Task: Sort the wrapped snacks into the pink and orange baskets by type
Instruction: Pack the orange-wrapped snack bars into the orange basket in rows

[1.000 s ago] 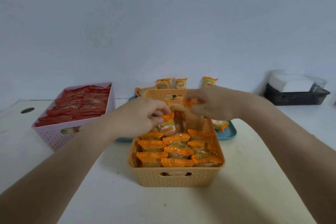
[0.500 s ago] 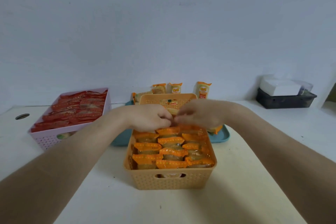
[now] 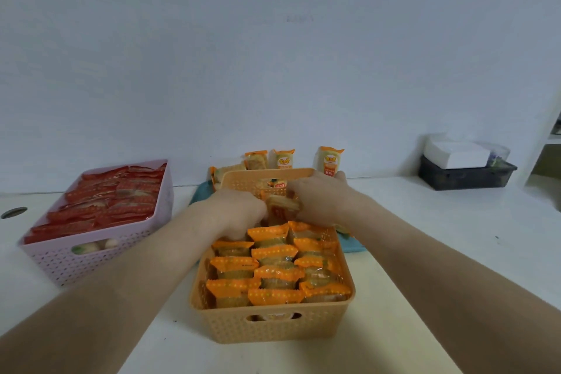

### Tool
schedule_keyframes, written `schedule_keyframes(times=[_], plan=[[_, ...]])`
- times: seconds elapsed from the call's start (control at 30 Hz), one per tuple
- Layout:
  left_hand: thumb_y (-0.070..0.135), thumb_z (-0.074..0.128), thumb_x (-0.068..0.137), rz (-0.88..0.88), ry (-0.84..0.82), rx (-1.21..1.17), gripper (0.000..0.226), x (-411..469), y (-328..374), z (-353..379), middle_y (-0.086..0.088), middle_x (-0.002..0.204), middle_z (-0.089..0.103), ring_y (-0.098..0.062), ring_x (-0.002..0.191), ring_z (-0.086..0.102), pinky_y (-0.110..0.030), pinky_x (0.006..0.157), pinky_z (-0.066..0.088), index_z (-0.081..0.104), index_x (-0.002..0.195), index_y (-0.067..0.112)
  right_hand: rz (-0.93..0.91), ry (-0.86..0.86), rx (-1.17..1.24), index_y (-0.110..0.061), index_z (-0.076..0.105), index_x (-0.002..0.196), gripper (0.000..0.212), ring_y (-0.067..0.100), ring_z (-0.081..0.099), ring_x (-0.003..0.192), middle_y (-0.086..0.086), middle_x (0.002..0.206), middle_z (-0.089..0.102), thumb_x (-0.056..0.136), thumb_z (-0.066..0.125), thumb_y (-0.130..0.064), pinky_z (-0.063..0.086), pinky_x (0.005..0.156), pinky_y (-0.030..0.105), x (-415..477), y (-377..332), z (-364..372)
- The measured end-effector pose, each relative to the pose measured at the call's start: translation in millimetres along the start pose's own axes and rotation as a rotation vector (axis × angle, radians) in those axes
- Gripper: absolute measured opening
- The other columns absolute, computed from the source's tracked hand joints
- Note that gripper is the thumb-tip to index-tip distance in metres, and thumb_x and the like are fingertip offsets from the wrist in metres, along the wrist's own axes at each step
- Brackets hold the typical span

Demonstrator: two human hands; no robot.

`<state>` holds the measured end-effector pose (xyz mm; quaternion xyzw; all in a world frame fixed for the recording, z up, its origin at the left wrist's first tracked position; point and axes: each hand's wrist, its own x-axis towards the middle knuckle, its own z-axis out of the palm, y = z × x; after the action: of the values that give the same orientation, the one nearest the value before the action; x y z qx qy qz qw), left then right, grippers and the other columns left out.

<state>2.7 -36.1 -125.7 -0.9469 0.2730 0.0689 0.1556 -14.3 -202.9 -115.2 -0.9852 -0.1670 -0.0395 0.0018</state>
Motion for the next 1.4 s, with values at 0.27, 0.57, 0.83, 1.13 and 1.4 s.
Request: schedule_keyframes(times=[0.27, 0.57, 0.83, 1.13, 1.4], plan=[[0.032, 0.062, 0.085, -0.046, 0.243, -0.208, 0.01, -1, -3, 7, 0.009, 0.081, 0.061, -0.014, 0.076, 0.058, -0.029, 0.059, 0.048, 0.06, 0.094, 0.03, -0.03, 0.005, 0.09, -0.035, 0.055, 0.12, 0.033, 0.022, 0.04, 0.122, -0.005, 0.116, 0.06, 0.088, 0.056, -0.041, 0.028, 0.1, 0.056, -5, 3, 7], [0.049, 0.064, 0.083, -0.053, 0.481, -0.201, 0.055, -32, -12, -14, 0.009, 0.108, 0.061, -0.016, 0.095, 0.057, -0.036, 0.081, 0.048, 0.038, 0.131, 0.043, -0.025, 0.181, 0.325, -0.028, 0.047, 0.118, 0.041, 0.015, 0.054, 0.101, -0.011, 0.1, 0.057, 0.082, 0.066, -0.036, 0.035, 0.094, 0.046, -8, 6, 3], [0.053, 0.073, 0.074, -0.082, 0.341, -0.289, 0.04, -48, -19, -7, 0.012, 0.098, 0.06, -0.011, 0.091, 0.056, -0.036, 0.08, 0.05, 0.06, 0.106, 0.032, -0.164, 0.098, 0.353, -0.025, 0.064, 0.113, 0.034, 0.014, 0.056, 0.091, -0.007, 0.096, 0.059, 0.084, 0.068, -0.042, 0.052, 0.083, 0.037, -13, -5, -16], [0.054, 0.028, 0.096, 0.024, 0.327, -0.388, 0.052, -65, -15, -19, 0.003, 0.059, 0.045, -0.011, 0.054, 0.044, -0.029, 0.06, 0.039, 0.052, 0.071, 0.015, -0.305, -0.154, 0.348, -0.019, 0.064, 0.118, 0.027, 0.013, 0.058, 0.095, -0.005, 0.104, 0.064, 0.101, 0.045, -0.025, 0.043, 0.082, 0.026, -16, -16, -19], [0.058, 0.024, 0.096, 0.054, 0.193, -0.382, 0.052, -44, 15, 8, 0.002, 0.087, 0.065, -0.014, 0.081, 0.06, -0.038, 0.078, 0.051, 0.059, 0.104, 0.02, -0.091, 0.036, -0.017, -0.028, 0.064, 0.115, 0.032, 0.02, 0.061, 0.101, 0.0, 0.114, 0.065, 0.089, 0.055, -0.011, 0.054, 0.086, 0.037, 1, 0, -22]])
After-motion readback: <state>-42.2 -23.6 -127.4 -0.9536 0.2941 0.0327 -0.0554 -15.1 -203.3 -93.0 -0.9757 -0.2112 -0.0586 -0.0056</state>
